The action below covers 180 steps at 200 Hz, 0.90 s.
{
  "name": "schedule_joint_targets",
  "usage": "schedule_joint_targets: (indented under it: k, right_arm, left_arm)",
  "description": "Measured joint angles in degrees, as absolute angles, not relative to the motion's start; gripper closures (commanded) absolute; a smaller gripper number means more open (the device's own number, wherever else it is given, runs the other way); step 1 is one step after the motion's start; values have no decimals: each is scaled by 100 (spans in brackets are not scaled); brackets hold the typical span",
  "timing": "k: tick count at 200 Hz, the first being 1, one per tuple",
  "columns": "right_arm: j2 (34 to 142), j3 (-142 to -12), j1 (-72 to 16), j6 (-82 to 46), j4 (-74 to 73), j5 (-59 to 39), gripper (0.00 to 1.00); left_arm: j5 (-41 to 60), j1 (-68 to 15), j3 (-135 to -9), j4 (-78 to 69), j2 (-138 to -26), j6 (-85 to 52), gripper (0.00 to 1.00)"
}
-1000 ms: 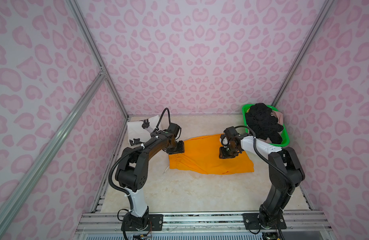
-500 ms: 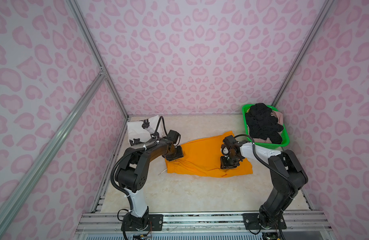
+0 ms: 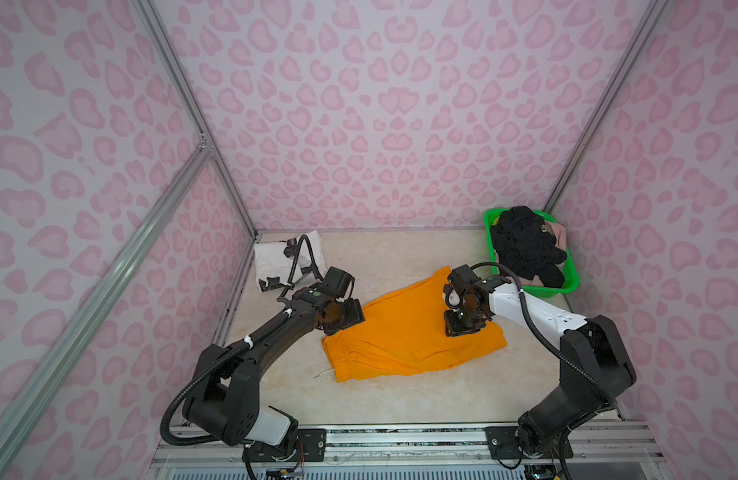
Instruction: Fold and stack the mixed laundry pile
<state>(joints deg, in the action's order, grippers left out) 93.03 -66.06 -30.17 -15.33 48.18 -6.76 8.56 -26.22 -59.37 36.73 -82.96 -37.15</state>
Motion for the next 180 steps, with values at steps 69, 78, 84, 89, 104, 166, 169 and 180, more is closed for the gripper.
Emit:
schedule_joint_targets:
  k: [69,78,84,89,104,166,169,180]
  right_arm:
    - [9839,-7566,-3662,-1361,4713,-1105,60]
    - [9983,-7721,-3765,-1339,4685,-1175,60]
    - [10075,-7815,-3822,-1328,4652,-1214,60]
    - [10160,-7902,-3868,-1326,4630,-1247,60]
    - [10420,-8130,-4001,-1321,4545,-1358,61]
    - [11120,-8580,-4206,-1391,4257,-1765,65]
    - [11131,-8584,-4211,-1393,4250,-1782,65]
    - [11163,-8597,-4246,-1398,4237,-1837,66]
  left_arm:
    - [285,-2541,-4644,4292,-6925,-4204,13]
    - [294,-2541,-4397,4289,-6622,-4303,13]
    - [301,-2541,-4239,4289,-6420,-4366,13]
    - [309,-2541,-4115,4294,-6265,-4407,14]
    - [346,-2541,-3800,4226,-5964,-4519,15]
    - [609,-2545,-3450,3304,-6464,-4320,20]
    - [609,-2545,-3476,3280,-6523,-4309,21]
    - [602,-2541,-3555,3133,-6768,-4193,22]
